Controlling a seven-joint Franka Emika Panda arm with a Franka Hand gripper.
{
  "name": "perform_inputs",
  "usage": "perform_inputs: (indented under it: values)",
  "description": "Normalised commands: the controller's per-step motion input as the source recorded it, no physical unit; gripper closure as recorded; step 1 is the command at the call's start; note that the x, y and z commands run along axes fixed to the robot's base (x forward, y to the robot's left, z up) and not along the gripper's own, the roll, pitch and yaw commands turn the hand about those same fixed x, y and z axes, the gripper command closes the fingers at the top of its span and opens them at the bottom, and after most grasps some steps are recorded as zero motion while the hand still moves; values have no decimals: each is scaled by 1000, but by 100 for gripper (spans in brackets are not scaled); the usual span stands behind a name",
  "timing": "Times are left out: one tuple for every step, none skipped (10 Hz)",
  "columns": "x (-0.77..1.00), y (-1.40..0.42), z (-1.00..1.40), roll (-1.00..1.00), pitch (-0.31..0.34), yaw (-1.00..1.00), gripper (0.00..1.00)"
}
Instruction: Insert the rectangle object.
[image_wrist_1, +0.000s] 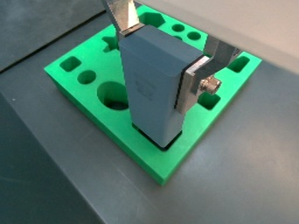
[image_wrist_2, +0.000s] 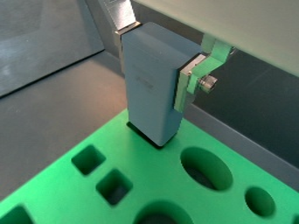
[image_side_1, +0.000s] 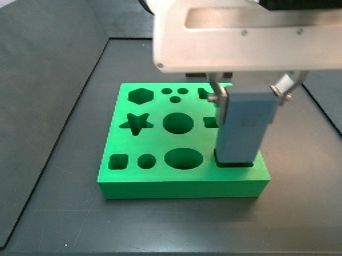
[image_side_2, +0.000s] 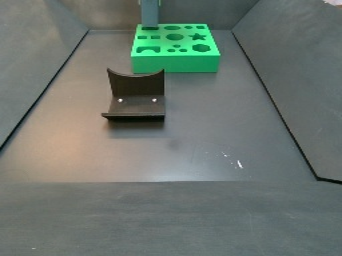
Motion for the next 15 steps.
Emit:
perform_inputs:
  values:
    - [120,-66,-229,93,136,0,100]
    - [0,0,-160,56,110,23,100]
    - [-49,0,-163,74,60,71,100]
    - [-260,0,-126,66,43,100,100]
    - [-371,0,-123,17,0,34,100]
    - [-357,0,-146,7,0,40,100]
    - [-63,0,-240,41,4,3,100]
    - [80,0,-449,147,47,0,100]
    - [200,-26,-649,211,21,0,100]
    - [251,-54,-671,244,13,0,100]
    - [220,-74,-531,261,36,0,100]
    - [63,-151,-360,337,20,0,100]
    - [20,0,-149,14,-21,0,100]
    - [0,34,0,-31,-4,-3,100]
    - [0,0,0,0,0,0,100]
